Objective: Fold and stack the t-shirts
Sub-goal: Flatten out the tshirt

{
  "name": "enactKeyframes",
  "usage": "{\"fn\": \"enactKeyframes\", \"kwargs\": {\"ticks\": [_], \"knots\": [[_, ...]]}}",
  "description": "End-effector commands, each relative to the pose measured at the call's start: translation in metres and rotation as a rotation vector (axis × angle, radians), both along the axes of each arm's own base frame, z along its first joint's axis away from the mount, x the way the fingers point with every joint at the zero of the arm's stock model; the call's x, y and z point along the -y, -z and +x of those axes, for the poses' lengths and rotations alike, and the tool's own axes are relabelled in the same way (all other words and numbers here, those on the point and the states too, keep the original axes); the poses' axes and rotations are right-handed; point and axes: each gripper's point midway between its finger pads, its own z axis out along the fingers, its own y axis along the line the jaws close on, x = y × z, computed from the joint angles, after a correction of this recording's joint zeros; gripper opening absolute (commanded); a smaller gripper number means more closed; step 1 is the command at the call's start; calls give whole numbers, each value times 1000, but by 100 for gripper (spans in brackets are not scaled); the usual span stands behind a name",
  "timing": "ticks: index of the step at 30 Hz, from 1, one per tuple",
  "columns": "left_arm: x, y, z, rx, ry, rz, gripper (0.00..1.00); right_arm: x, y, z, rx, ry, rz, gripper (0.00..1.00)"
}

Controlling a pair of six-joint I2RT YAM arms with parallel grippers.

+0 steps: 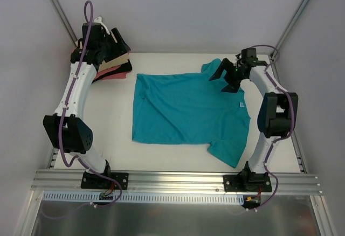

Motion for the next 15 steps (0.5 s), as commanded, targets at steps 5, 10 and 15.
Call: {"fn": "enactKeyframes", "kwargs": {"ticks": [5, 10, 15], "knots": [[6, 0, 1, 11, 23, -19, 65, -41, 37, -6, -111, -80, 87, 99], [7, -3, 3, 16, 25, -20, 65, -35, 60, -13, -168, -87, 38, 99], [7, -3, 4, 14, 26, -22, 65, -23, 76, -21, -216, -94, -31, 99]]}}
